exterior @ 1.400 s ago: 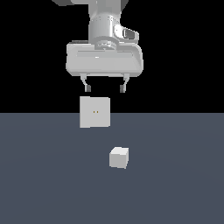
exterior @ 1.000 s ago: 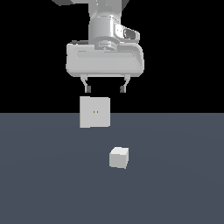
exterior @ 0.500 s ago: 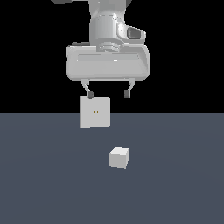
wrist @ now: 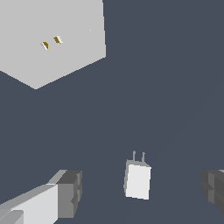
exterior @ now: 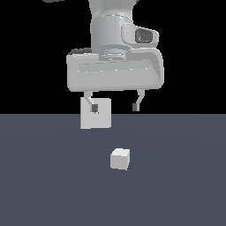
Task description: Plug the charger into the wall socket.
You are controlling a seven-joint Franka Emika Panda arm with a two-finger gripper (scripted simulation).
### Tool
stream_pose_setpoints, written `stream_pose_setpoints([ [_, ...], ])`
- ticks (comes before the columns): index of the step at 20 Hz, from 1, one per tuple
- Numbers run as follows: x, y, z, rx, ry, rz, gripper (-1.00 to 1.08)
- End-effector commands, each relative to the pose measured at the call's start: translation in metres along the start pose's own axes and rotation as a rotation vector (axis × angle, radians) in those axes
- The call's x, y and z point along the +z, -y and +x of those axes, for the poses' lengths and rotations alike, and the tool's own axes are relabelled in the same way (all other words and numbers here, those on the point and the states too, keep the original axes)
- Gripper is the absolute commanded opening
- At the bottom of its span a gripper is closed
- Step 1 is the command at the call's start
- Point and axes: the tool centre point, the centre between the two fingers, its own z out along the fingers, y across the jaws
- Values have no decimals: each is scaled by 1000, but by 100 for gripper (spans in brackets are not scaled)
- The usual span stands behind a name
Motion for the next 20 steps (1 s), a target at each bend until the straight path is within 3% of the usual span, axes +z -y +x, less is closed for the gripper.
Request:
stream_pose_setpoints([
  [1, 7, -3, -8, 27, -24, -3, 100],
  [10, 32, -13, -31, 105, -93, -14, 100],
  [20, 45, -16, -41, 143, -126, -22, 100],
])
